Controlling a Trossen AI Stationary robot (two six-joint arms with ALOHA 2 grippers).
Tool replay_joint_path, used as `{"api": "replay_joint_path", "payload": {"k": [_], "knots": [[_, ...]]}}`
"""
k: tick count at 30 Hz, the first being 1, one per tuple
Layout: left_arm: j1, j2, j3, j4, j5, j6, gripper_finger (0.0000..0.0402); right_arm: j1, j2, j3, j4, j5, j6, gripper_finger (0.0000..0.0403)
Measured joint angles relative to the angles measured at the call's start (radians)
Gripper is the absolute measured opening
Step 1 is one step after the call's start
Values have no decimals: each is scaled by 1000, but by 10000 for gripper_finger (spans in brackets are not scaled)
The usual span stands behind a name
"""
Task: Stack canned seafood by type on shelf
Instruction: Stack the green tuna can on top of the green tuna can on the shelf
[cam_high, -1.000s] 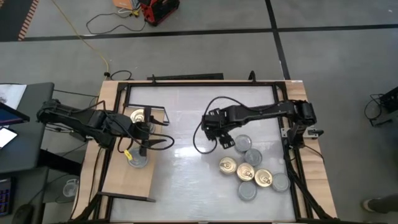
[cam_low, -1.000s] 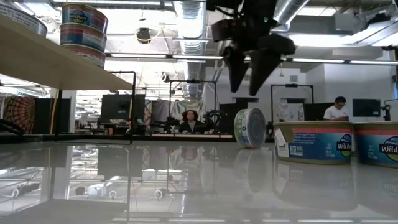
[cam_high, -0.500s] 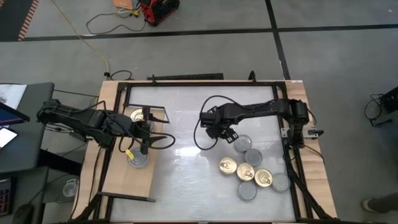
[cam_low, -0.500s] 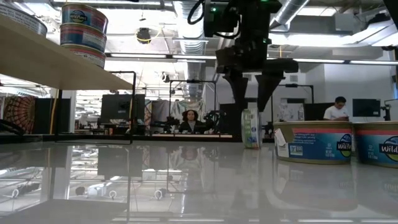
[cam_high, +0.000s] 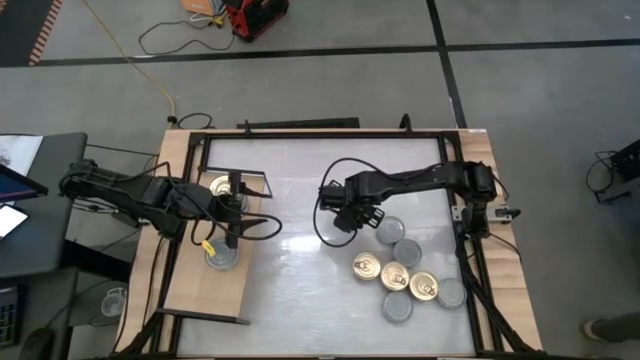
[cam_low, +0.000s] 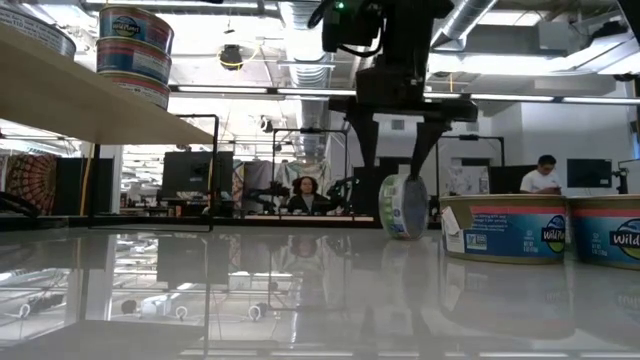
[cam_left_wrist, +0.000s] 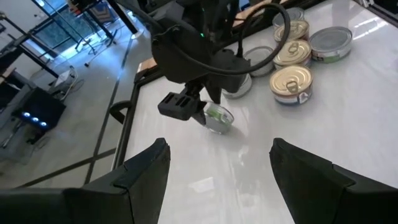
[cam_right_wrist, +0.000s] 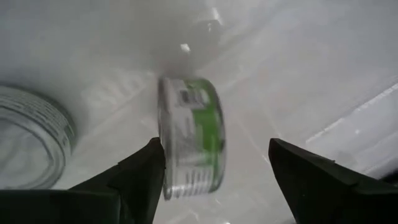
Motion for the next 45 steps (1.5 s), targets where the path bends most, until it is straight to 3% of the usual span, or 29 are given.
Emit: {"api": "replay_joint_path", "payload": {"k": [11, 18, 22, 28, 35, 40, 45], "knots": [[0, 0, 0, -11, 0, 2, 263, -47, 2, -99, 38, -26, 31, 253], [0, 0, 0, -10, 0, 10, 263, -51, -4, -96, 50, -67, 148, 165], [0, 0, 1, -38, -7, 68, 263, -65, -5, -93, 48, -132, 204, 160], [-1, 0, 1, -54, -100, 238, 263, -107, -10, -30, 7, -208, 369, 160], [-26, 1, 1, -46, -100, 500, 263, -203, -56, 46, 36, -481, 577, 170], [-65, 9, 1, -4, -70, 692, 263, -281, -93, 66, 104, -774, 655, 164], [-100, 70, 1, 27, -38, 936, 263, -353, -110, 67, 291, -1096, 825, 167]]}}
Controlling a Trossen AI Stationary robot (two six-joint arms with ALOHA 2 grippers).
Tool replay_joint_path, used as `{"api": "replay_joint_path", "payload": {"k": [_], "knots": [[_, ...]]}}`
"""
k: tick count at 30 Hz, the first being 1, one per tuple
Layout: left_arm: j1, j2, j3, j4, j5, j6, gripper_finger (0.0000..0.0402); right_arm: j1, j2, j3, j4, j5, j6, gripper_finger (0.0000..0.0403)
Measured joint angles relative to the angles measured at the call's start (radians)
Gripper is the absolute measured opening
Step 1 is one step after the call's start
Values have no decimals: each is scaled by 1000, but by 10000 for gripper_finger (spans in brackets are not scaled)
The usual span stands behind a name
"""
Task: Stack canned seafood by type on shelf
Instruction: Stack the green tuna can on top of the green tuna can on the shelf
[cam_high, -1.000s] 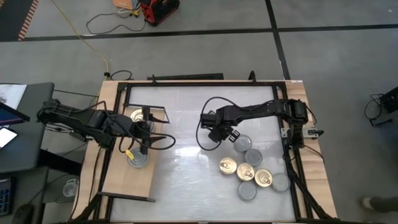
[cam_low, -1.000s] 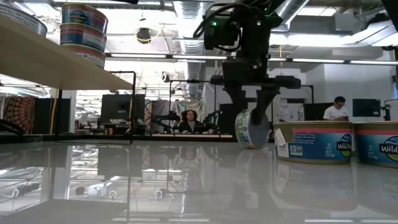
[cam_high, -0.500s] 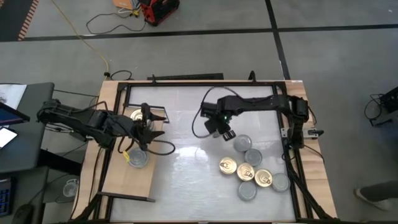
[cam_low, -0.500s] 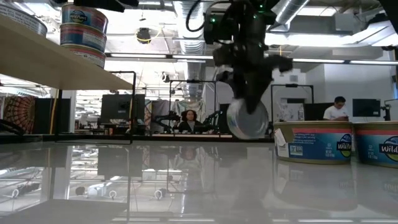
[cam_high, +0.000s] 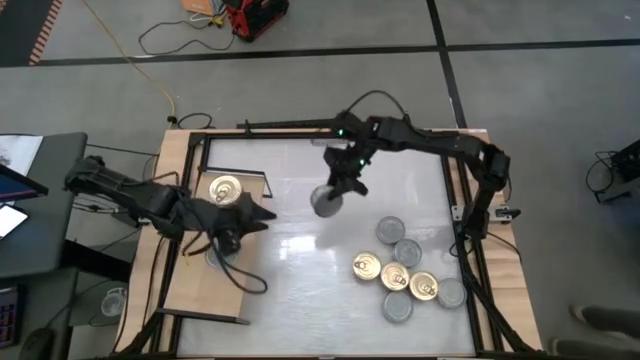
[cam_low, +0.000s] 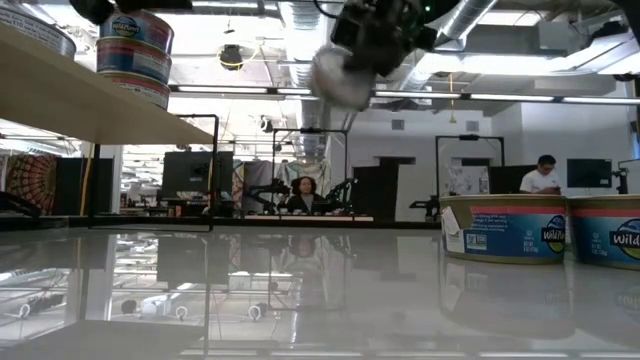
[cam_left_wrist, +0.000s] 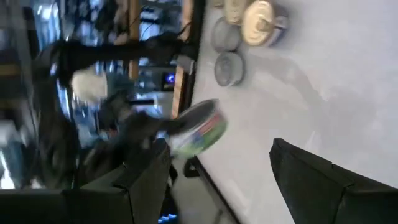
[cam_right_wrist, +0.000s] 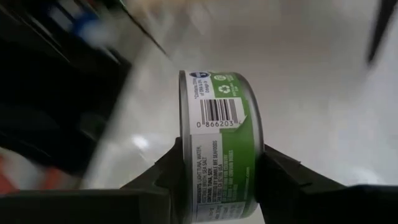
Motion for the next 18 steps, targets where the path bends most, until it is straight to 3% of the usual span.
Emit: {"api": "replay_joint_path", "payload": {"k": [4, 9, 18], "knots": [[-20, 81, 0, 88, -140, 175, 263, -31, 0, 0, 231, -167, 226, 168], [-44, 167, 0, 206, -254, 326, 263, -15, 0, 0, 436, -223, 367, 168], [-75, 222, 0, 358, -322, 534, 263, 17, -2, 0, 448, -245, 418, 168]]}}
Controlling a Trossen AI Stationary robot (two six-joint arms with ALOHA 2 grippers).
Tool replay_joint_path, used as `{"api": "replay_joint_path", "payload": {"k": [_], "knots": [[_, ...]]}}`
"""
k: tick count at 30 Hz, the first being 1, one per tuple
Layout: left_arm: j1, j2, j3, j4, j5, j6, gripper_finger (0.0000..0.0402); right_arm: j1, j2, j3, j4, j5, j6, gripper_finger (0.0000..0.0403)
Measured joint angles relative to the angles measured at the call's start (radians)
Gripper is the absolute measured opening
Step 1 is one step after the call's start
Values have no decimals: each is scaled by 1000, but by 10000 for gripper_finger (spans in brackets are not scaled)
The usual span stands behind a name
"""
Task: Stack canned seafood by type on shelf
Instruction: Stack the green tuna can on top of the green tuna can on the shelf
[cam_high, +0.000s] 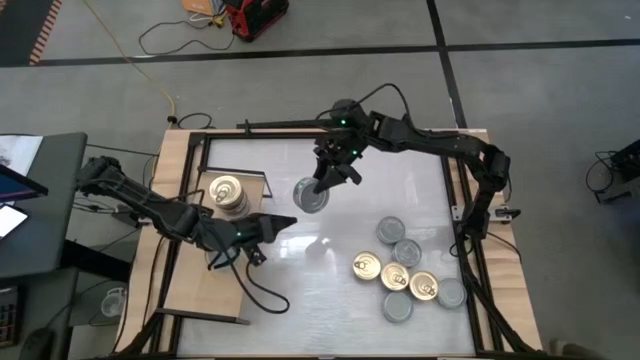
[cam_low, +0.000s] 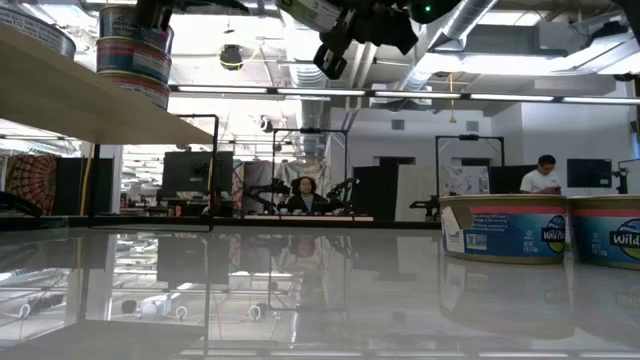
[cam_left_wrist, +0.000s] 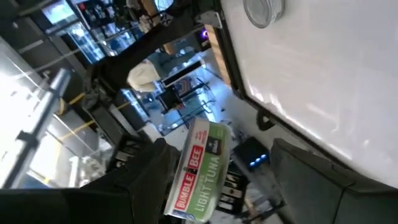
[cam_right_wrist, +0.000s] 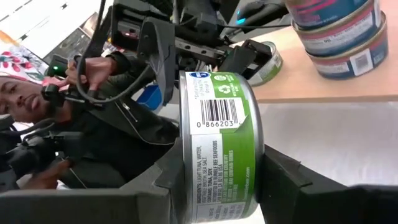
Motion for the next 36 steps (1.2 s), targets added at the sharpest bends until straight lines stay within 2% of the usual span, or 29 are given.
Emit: {"api": "replay_joint_path", "payload": {"k": [6, 15, 21, 30, 36], "knots": [[-10, 0, 0, 67, -7, 61, 263, 19, 0, 0, -7, 0, 24, 168], [-20, 20, 0, 80, -40, 135, 264, 43, 0, 0, 4, 7, 53, 168], [-7, 38, -1, 90, -43, 145, 264, 54, 0, 0, 10, 30, 70, 169], [7, 79, 0, 159, -43, 279, 264, 78, 0, 0, 35, 60, 87, 169], [31, 79, 0, 165, -26, 307, 263, 102, 1, 0, 38, 68, 99, 169]]}}
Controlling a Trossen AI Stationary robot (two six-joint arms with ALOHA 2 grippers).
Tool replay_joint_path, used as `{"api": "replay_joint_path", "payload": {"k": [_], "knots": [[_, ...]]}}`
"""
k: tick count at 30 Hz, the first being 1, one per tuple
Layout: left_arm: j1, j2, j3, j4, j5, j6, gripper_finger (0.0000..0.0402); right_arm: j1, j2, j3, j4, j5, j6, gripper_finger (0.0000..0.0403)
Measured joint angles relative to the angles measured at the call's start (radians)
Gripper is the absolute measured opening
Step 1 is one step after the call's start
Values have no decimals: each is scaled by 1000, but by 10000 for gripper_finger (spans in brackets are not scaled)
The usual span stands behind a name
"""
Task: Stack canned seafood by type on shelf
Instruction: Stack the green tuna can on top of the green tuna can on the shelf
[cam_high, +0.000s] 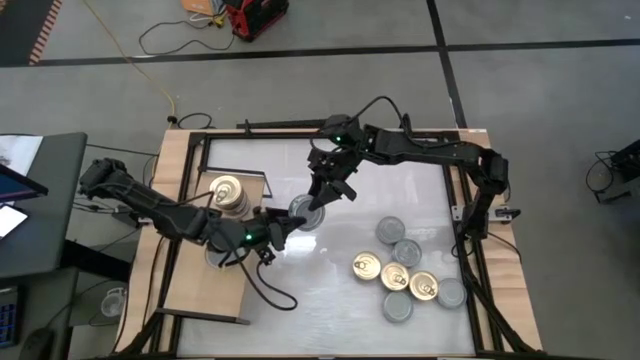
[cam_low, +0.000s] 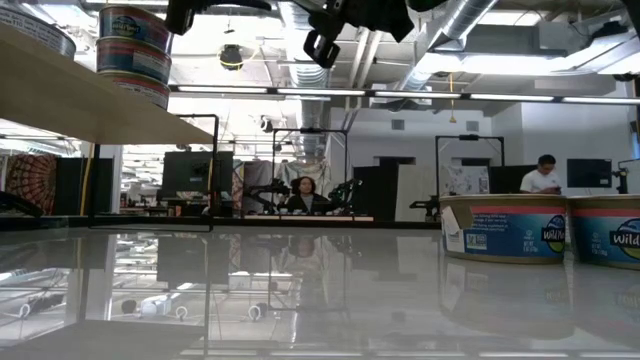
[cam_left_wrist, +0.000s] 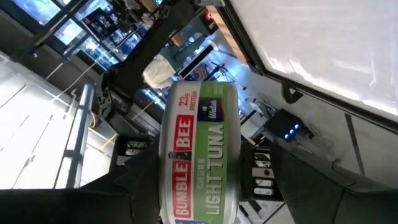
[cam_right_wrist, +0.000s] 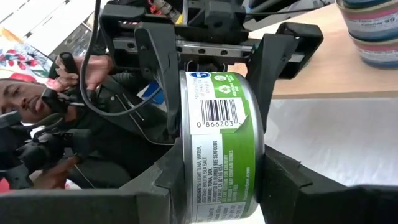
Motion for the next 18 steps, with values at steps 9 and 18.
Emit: {"api": "replay_joint_path", "payload": {"k": [9, 18], "knots": [[0, 1, 0, 8, 34, 2, 180, 2, 0, 0, 10, 23, 7, 172], [0, 0, 0, 8, 23, -72, 132, 4, 0, 0, 20, 98, 64, 200]]}}
